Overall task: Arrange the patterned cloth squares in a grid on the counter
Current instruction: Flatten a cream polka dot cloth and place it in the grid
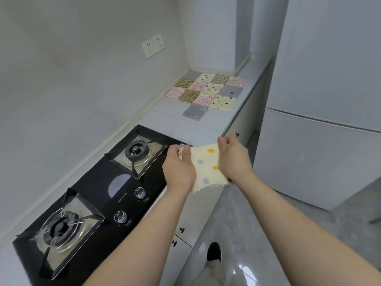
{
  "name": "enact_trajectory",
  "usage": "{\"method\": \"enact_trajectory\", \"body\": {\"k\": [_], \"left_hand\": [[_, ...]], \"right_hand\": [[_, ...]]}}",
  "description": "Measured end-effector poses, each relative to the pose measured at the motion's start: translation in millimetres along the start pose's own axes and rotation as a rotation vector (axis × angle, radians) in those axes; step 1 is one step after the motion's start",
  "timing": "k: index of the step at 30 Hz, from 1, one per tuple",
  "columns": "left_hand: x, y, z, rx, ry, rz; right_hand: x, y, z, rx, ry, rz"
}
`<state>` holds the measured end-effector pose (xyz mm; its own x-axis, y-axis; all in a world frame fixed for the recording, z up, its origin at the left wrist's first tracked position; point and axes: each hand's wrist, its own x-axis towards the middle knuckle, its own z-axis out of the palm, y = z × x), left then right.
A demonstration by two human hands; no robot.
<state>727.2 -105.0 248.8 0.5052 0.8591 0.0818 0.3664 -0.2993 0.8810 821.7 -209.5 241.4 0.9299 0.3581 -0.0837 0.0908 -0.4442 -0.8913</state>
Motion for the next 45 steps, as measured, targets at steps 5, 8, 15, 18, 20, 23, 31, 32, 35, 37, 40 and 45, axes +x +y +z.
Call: {"method": "enact_trajectory", "body": {"k": [5,8,15,18,20,23,31,32,35,37,40,45], "left_hand": [[41,-2,42,-0.026,-0.013,-0.011],[78,-9,71,-0.062,-0.007,-0.05],[169,-20,145,-0.066,-0.06,-0.25],[196,-8,165,-0.173,-0.106,-0.338],[211,-1,172,-0.232,-0.147,-0.381],[236,-3,177,-0.225,-0.206,-0.397],[310,-20,192,-0.192,-0.163,-0.375],[323,-24,195,-0.198,-0.139,-0.398],[365,-35,203,-0.231,-0.059,-0.464],[392,-42,208,-0.243,-0.009,-0.523],[434,-54,215,-0.187,0.029,-0.578],[503,-79,224,-0.075,0.075,-0.613]], "right_hand": [[58,6,2,-0.044,-0.026,0.008],[102,6,8,-0.065,-0.057,0.012],[222,12,12,-0.243,-0.25,0.158],[261,19,10,-0.258,-0.286,0.162],[286,22,12,-0.241,-0.282,0.171],[324,26,25,-0.278,-0.286,0.176],[429,15,98,-0.4,-0.42,0.011],[443,13,109,-0.406,-0.443,-0.01],[487,3,141,-0.426,-0.519,-0.072],[515,-4,159,-0.427,-0.569,-0.093],[558,-12,189,-0.368,-0.666,-0.093],[616,-20,241,-0.386,-0.849,-0.26]]}}
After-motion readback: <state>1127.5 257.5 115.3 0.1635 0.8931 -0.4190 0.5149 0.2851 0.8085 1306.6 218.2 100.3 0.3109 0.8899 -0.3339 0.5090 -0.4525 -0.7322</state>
